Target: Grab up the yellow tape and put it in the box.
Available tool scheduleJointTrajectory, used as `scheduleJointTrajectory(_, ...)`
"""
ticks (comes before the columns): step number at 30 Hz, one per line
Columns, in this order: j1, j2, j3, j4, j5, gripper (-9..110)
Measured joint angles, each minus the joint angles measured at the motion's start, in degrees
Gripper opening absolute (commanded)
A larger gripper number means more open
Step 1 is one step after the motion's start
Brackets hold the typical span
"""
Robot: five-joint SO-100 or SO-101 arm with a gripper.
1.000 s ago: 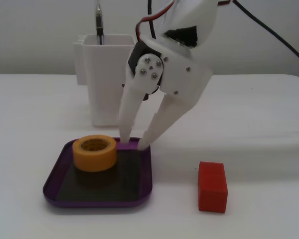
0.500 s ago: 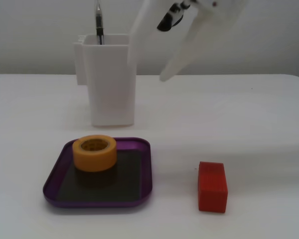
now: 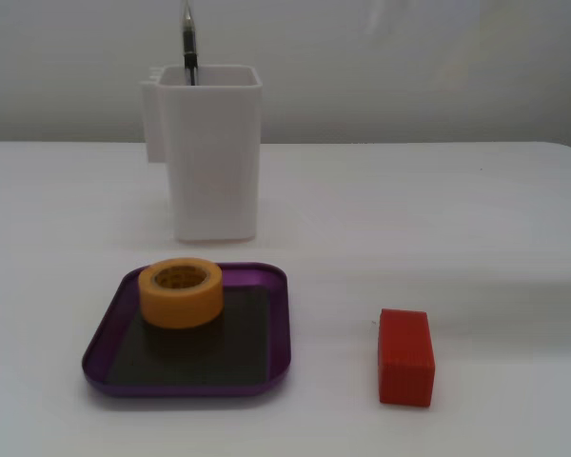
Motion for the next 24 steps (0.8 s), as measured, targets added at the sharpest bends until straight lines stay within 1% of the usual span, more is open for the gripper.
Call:
scheduleJointTrajectory(4,0.0,9.3,10.6,-1.3,0.0,16)
scheduleJointTrajectory(13,0.1,25.2,35.7,-9.4,0.0,16)
scheduleJointTrajectory(24,0.1,38.6,54.9,-17.3,0.0,15)
